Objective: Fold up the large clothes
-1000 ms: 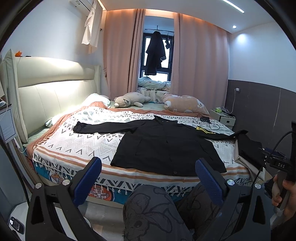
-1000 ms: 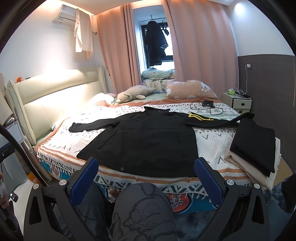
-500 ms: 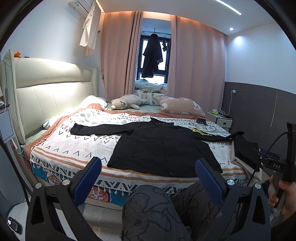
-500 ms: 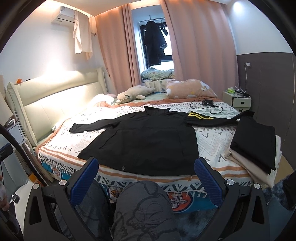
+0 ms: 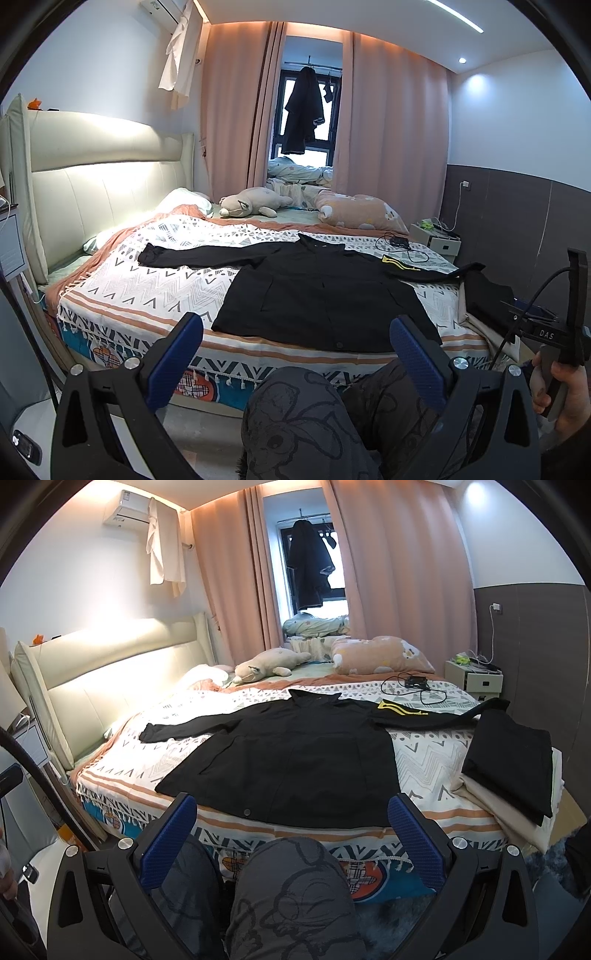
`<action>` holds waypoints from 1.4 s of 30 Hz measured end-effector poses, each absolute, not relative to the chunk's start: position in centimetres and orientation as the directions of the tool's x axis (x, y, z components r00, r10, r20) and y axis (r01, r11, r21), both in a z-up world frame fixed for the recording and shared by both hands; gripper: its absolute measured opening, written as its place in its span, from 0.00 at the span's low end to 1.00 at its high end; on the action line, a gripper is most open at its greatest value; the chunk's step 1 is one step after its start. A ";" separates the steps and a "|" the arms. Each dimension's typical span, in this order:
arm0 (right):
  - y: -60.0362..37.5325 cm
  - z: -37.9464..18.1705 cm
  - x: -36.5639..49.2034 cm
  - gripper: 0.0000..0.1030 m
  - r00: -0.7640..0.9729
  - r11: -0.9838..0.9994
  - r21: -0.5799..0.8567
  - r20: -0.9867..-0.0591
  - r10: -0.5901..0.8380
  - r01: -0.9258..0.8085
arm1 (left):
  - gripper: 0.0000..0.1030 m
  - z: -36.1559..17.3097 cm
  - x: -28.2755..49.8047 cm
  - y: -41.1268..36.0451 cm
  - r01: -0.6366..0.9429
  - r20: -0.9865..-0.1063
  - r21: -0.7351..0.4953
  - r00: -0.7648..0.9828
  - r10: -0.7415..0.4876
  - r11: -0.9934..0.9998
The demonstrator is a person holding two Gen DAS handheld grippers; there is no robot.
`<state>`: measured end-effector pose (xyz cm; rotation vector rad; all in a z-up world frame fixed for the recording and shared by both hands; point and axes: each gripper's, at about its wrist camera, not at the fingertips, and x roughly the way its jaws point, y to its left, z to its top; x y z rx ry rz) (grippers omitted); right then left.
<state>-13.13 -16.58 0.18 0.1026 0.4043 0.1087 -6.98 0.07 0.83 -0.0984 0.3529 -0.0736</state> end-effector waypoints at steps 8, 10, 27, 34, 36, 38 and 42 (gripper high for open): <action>-16.5 0.3 -13.4 1.00 0.915 0.990 0.119 -0.385 0.122 -0.082 | 1.00 0.7 -7.0 -0.3 0.059 -0.345 -0.108 0.934 -0.093 0.992; -16.5 0.2 -13.5 1.00 0.915 0.990 0.119 -0.386 0.121 -0.081 | 1.00 0.7 -7.1 -0.3 0.059 -0.345 -0.105 0.934 -0.092 0.993; -16.6 0.5 -10.7 1.00 0.910 0.989 0.123 -0.397 0.123 -0.081 | 1.00 0.5 -5.0 0.5 0.039 -0.356 -0.120 0.931 -0.079 0.992; -16.2 0.0 -7.6 1.00 0.897 0.989 0.124 -0.423 0.130 -0.085 | 1.00 0.1 -1.5 1.0 0.024 -0.389 -0.127 0.918 -0.073 0.992; -16.1 0.1 -6.1 1.00 0.891 0.988 0.130 -0.434 0.136 -0.087 | 1.00 -0.1 -0.4 1.1 0.018 -0.397 -0.129 0.915 -0.068 0.991; -16.0 0.2 -4.5 1.00 0.887 0.987 0.130 -0.440 0.141 -0.092 | 1.00 -0.5 1.0 1.4 0.009 -0.403 -0.133 0.913 -0.063 0.991; -15.6 0.5 -1.1 1.00 0.878 0.986 0.130 -0.454 0.150 -0.101 | 1.00 -1.3 4.4 2.1 -0.006 -0.438 -0.147 0.897 -0.059 0.989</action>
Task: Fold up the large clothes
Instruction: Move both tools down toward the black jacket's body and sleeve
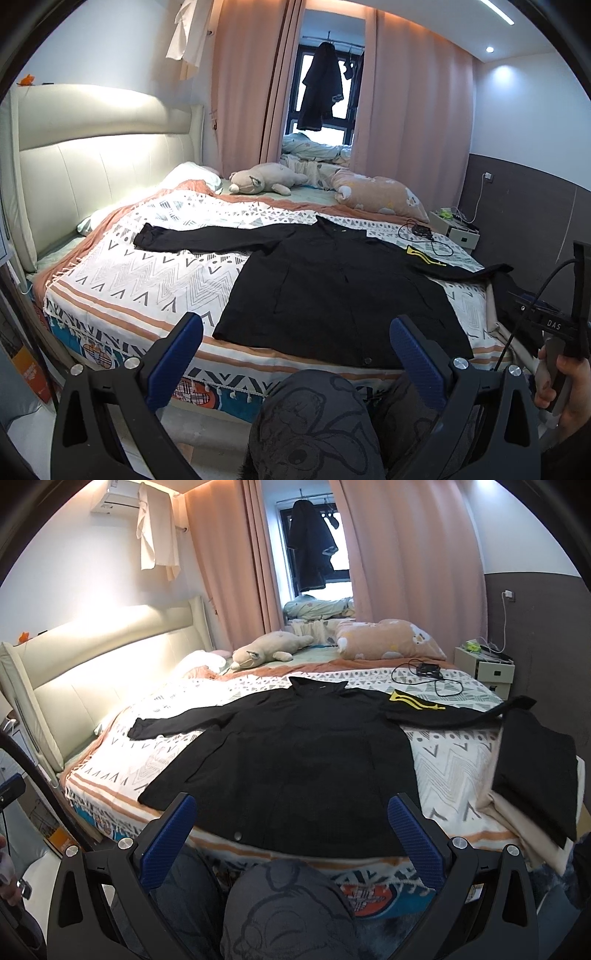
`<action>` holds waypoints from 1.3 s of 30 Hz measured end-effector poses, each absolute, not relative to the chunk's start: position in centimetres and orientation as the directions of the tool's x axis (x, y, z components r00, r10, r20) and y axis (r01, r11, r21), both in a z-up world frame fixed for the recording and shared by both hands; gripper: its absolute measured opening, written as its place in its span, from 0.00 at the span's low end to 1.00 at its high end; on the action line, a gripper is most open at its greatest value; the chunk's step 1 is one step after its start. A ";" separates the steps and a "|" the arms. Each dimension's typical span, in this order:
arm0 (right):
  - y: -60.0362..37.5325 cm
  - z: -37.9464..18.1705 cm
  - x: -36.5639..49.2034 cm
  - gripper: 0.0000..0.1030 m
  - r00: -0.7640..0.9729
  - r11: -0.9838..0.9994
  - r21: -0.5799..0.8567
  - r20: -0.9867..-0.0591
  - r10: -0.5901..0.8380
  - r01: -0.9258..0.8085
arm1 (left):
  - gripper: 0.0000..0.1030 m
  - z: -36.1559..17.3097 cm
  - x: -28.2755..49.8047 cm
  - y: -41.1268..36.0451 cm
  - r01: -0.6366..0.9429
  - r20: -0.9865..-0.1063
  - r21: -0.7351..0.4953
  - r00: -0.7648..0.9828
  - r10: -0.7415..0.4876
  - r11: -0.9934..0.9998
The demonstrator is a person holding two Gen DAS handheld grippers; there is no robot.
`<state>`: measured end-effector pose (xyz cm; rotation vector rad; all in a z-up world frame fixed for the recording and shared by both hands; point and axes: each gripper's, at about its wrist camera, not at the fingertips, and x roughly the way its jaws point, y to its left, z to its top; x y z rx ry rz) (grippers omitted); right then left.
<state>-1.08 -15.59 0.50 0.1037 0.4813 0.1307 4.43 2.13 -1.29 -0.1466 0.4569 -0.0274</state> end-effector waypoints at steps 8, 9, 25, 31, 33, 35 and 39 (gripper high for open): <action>-14.7 1.5 7.0 1.00 0.863 0.985 0.129 -0.479 0.159 -0.110 | 1.00 -2.7 11.6 4.1 -0.038 -0.499 -0.170 0.865 -0.053 0.985; -14.7 1.5 8.2 1.00 0.860 0.984 0.141 -0.483 0.164 -0.109 | 1.00 -2.9 12.4 4.3 -0.041 -0.506 -0.167 0.861 -0.050 0.985; -11.6 0.8 24.2 1.00 0.838 0.967 0.204 -0.492 0.236 -0.152 | 1.00 -4.9 22.7 11.4 -0.172 -0.565 -0.223 0.825 0.016 0.959; -10.0 -0.3 30.2 1.00 0.821 0.963 0.224 -0.514 0.249 -0.152 | 1.00 -6.1 26.5 14.7 -0.213 -0.585 -0.240 0.810 0.034 0.947; -9.3 -0.8 32.3 1.00 0.810 0.961 0.233 -0.529 0.253 -0.148 | 1.00 -6.4 27.7 15.8 -0.226 -0.593 -0.245 0.804 0.039 0.943; -8.6 -0.9 34.1 1.00 0.800 0.960 0.237 -0.543 0.256 -0.147 | 1.00 -6.7 28.8 17.0 -0.235 -0.597 -0.257 0.801 0.037 0.937; -7.1 -0.8 37.6 1.00 0.787 0.960 0.239 -0.560 0.259 -0.145 | 1.00 -7.3 31.3 19.3 -0.264 -0.611 -0.259 0.790 0.053 0.929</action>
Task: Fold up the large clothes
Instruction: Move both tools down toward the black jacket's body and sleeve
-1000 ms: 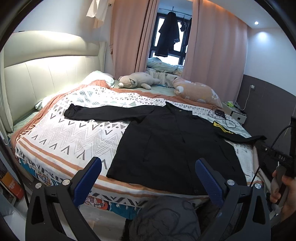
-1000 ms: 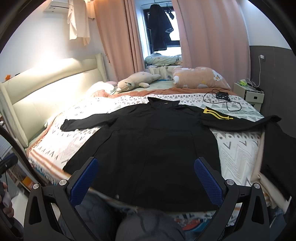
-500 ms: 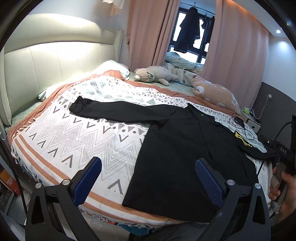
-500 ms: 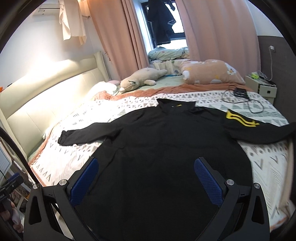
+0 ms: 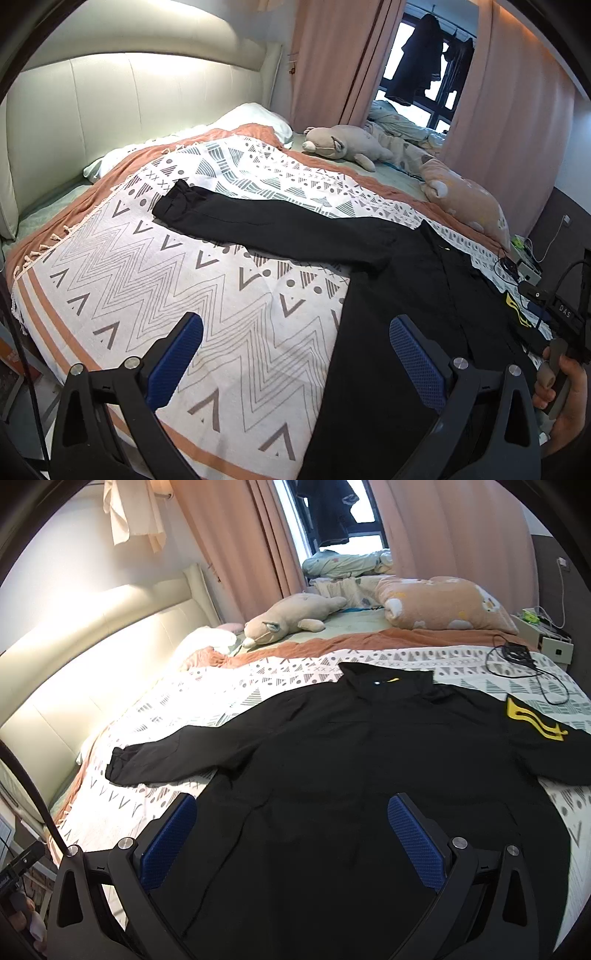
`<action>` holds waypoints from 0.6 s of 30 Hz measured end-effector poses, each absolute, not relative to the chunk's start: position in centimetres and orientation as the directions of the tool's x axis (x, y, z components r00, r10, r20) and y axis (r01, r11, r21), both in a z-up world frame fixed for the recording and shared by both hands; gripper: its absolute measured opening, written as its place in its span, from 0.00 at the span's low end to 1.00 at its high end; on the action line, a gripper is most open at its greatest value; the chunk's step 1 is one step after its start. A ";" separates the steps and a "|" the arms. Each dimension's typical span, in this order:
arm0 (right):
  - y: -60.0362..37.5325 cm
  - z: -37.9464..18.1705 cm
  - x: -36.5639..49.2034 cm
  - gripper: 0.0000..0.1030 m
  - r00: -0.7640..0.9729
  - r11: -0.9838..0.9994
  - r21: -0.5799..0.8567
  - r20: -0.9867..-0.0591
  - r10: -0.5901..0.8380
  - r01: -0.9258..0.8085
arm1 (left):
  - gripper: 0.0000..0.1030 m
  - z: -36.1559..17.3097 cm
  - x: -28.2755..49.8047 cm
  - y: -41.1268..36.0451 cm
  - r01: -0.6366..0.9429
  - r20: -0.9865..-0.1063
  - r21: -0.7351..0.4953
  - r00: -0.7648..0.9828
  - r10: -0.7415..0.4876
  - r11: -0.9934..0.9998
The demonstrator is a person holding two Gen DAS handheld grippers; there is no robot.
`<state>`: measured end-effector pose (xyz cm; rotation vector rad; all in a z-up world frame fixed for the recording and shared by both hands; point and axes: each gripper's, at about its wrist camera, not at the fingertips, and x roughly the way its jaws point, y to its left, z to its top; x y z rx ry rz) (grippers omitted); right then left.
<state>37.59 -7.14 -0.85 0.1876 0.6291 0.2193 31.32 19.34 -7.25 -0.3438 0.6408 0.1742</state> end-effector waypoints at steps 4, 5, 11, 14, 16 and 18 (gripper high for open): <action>-5.8 -0.8 41.0 1.00 0.779 0.958 0.250 -0.568 0.263 -0.141 | 0.97 -7.5 33.9 21.4 -0.264 -0.623 -0.257 0.781 0.050 0.930; -5.2 -0.9 41.9 1.00 0.776 0.958 0.248 -0.572 0.265 -0.144 | 0.95 -7.6 34.6 22.0 -0.265 -0.628 -0.260 0.777 0.046 0.928; -3.6 -1.8 47.5 1.00 0.750 0.961 0.230 -0.605 0.266 -0.156 | 0.91 -8.5 39.0 25.9 -0.308 -0.658 -0.279 0.751 0.052 0.909; -2.7 -2.7 50.2 1.00 0.741 0.968 0.199 -0.625 0.244 -0.151 | 0.88 -9.5 41.2 28.4 -0.336 -0.673 -0.305 0.738 0.048 0.891; -1.9 -3.4 51.9 1.00 0.735 0.971 0.185 -0.635 0.236 -0.152 | 0.82 -10.4 42.9 30.0 -0.360 -0.693 -0.309 0.719 0.051 0.880; -1.3 -4.4 53.8 1.00 0.724 0.973 0.179 -0.651 0.230 -0.148 | 0.81 -11.4 44.5 31.4 -0.380 -0.710 -0.315 0.702 0.050 0.870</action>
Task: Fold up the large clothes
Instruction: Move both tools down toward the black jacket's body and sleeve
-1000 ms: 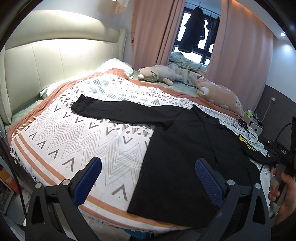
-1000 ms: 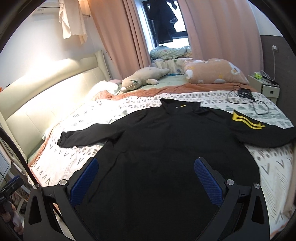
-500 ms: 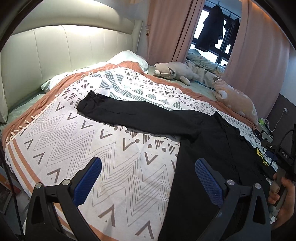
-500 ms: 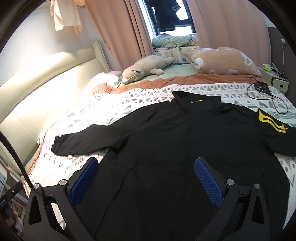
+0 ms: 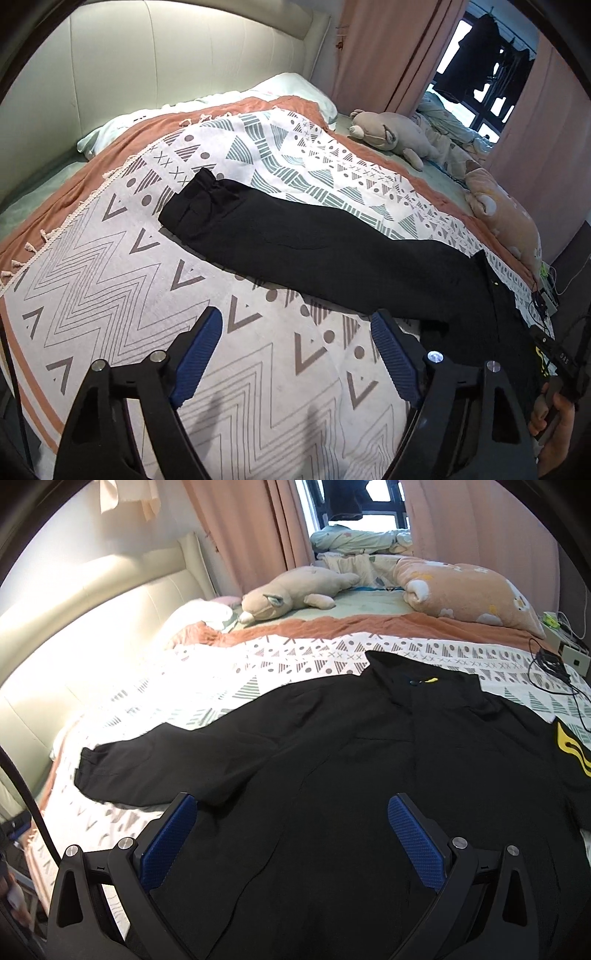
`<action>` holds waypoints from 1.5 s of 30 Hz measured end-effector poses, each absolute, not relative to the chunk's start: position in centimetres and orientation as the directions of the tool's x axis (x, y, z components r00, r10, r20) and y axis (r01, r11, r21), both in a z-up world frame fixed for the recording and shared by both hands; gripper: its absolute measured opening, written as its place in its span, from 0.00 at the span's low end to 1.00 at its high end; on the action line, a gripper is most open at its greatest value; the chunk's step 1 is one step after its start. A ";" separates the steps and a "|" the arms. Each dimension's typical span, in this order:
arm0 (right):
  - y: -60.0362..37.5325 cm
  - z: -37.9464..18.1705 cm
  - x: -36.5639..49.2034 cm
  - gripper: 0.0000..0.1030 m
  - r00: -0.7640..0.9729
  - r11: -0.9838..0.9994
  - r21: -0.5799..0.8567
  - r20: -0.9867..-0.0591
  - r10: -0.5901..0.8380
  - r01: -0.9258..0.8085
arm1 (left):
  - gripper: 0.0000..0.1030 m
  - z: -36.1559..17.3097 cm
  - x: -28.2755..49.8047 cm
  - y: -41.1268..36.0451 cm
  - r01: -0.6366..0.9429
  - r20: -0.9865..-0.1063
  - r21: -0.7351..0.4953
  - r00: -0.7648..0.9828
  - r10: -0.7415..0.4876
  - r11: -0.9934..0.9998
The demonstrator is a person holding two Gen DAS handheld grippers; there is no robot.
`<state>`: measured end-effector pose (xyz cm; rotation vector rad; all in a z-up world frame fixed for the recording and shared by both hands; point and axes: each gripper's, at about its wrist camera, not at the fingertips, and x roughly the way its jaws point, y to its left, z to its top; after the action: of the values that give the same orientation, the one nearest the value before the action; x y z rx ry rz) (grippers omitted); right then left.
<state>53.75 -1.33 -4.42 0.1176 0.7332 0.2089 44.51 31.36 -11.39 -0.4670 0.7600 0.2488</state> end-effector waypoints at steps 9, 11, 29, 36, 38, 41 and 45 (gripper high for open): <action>0.7 -7.9 60.7 1.00 0.675 0.977 0.174 -0.706 0.212 -0.125 | 0.70 -17.1 51.7 36.6 -0.488 -0.781 -0.375 0.625 0.016 0.788; 1.2 -8.5 61.6 1.00 0.674 0.977 0.171 -0.708 0.211 -0.127 | 0.70 -18.2 52.8 37.3 -0.507 -0.789 -0.382 0.614 0.012 0.773; 3.6 -12.6 66.0 0.80 0.614 0.974 0.188 -0.756 0.225 -0.125 | 0.38 -22.2 54.8 39.6 -0.652 -0.892 -0.292 0.450 0.047 0.700; 5.7 -13.1 66.0 0.80 0.598 0.974 0.143 -0.770 0.221 -0.176 | 0.39 -22.6 54.2 41.2 -0.691 -0.882 -0.401 0.468 -0.049 0.601; 5.8 -13.3 66.0 0.80 0.592 0.973 0.147 -0.774 0.226 -0.180 | 0.40 -22.8 54.1 41.3 -0.697 -0.877 -0.426 0.475 -0.074 0.577; 5.9 -13.6 65.8 0.80 0.587 0.973 0.144 -0.778 0.223 -0.179 | 0.40 -22.8 53.6 41.3 -0.711 -0.871 -0.464 0.476 -0.123 0.529; 5.7 -13.5 65.8 0.80 0.587 0.973 0.151 -0.777 0.227 -0.176 | 0.40 -23.2 54.0 41.0 -0.715 -0.872 -0.465 0.472 -0.129 0.523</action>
<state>65.77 5.72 -13.54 0.0599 0.9143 0.2347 54.00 40.98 -23.20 -0.9805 1.0406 0.4396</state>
